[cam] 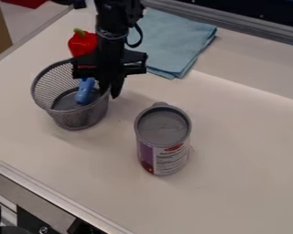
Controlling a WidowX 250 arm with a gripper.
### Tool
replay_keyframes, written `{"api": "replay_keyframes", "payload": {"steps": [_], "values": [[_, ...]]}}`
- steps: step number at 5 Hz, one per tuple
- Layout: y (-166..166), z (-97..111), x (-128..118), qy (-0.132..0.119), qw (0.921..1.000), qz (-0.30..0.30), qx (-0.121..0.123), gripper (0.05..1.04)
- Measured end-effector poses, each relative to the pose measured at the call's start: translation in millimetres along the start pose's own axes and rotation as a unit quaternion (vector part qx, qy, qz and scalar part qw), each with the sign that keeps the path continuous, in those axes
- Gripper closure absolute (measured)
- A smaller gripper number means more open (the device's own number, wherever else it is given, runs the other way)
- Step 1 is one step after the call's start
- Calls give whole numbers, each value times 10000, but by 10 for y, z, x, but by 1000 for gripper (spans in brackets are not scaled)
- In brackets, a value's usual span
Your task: Moved the basket to the top side of the table
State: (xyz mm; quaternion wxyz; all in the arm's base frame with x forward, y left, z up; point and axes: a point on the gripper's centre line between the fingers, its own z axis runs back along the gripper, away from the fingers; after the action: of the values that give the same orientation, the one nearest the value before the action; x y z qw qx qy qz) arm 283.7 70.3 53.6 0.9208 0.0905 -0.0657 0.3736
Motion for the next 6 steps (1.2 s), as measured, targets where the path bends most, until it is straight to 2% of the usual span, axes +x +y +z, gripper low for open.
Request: {"api": "replay_keyframes", "payload": {"steps": [1,2,3,4,5,6], "values": [[-31,154,90,-312,9994,-88,-72,1028],[-117,357,149,-200,9996,-179,-38,1028],[-280,528,133,-277,9993,-265,-33,1028],[-565,788,99,-341,9987,-375,-87,1028],[-879,935,0,-468,9965,-684,-80,1028],[-1244,971,-122,-551,9927,-1067,-53,1028]]}}
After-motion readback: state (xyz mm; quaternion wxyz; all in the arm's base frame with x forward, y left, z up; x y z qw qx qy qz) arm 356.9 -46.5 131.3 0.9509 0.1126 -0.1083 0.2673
